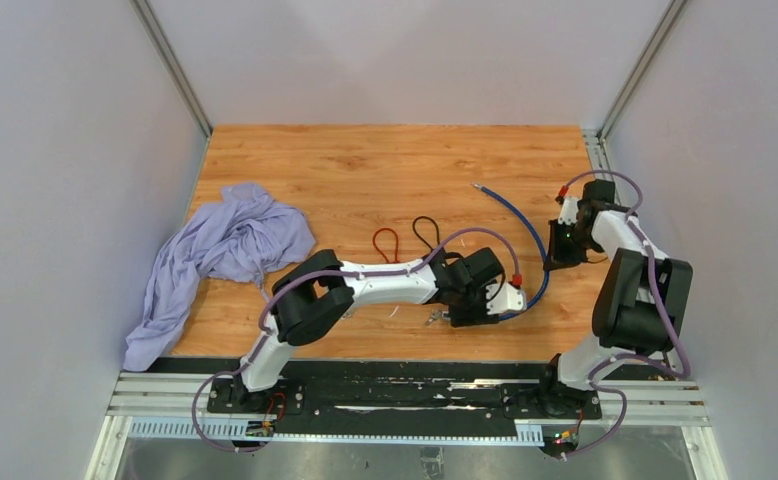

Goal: Lock with the key
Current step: Lock the lock.

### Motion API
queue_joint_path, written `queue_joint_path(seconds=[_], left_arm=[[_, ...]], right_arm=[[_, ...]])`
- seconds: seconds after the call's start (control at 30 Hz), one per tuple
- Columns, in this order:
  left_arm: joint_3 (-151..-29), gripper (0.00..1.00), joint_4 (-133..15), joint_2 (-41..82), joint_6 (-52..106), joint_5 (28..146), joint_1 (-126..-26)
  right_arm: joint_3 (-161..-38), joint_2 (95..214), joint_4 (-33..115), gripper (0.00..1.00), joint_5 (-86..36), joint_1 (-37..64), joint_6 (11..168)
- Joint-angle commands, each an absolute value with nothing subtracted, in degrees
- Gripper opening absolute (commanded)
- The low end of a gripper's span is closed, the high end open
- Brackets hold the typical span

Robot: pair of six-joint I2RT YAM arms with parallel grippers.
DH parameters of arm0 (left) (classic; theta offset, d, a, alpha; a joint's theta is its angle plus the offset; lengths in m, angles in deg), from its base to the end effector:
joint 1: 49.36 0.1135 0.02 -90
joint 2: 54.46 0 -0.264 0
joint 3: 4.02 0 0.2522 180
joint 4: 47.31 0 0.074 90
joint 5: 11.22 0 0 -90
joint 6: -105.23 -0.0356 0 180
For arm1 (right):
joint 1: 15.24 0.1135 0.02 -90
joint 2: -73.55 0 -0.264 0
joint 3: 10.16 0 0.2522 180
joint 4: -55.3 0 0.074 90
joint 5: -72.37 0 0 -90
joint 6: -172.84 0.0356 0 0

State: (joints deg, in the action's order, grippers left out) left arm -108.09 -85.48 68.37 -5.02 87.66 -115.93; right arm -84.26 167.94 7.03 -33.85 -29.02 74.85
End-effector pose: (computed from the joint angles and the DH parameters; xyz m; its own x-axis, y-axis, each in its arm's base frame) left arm 0.1785 -0.4256 0.1627 0.0127 0.8306 -0.5567 0.9973 0.0299 0.0675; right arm 0.3096 -0.0657 0.1886 -0.9132 0.0866 -0.3981 0.0026 0.9784 0.2067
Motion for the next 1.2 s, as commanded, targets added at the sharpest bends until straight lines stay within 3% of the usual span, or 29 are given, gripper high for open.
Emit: queue_joint_path(seconds=[0.0,0.13,0.3,0.53,0.87,0.97,1.17], left_arm=[[-103.23,0.51,-89.84,64.22,-17.01,91.8,-115.64],[-99.86,0.5,-92.73,62.72,-22.3,94.25,-115.67],[-95.21,0.57,-92.99,59.68,-24.51,94.6,-115.66],[-92.01,0.78,-91.4,54.05,-22.96,91.48,-115.6],[-92.8,0.86,-93.75,51.83,-19.27,88.18,-112.48],[-92.86,0.86,-95.4,50.82,-19.27,88.53,-112.43],[-93.81,0.85,-96.65,50.14,-14.21,90.42,-112.51]], right_arm=[[-81.83,162.42,2.72,0.13,-34.39,-28.87,67.91],[-85.26,163.19,4.65,0.29,-36.15,-28.59,67.79],[-91.77,169.83,7.41,0.38,-37.15,-24.97,68.1],[-104.54,182.39,10.48,0.45,-31.13,-17.8,61.65],[-115.73,195.61,9.57,0.46,-29.89,-15.74,53.07],[-116.42,197.41,9.11,0.4,-29.19,-15.68,51.86],[-111.49,194.05,10.89,0.09,-23.88,-17.31,54.42]])
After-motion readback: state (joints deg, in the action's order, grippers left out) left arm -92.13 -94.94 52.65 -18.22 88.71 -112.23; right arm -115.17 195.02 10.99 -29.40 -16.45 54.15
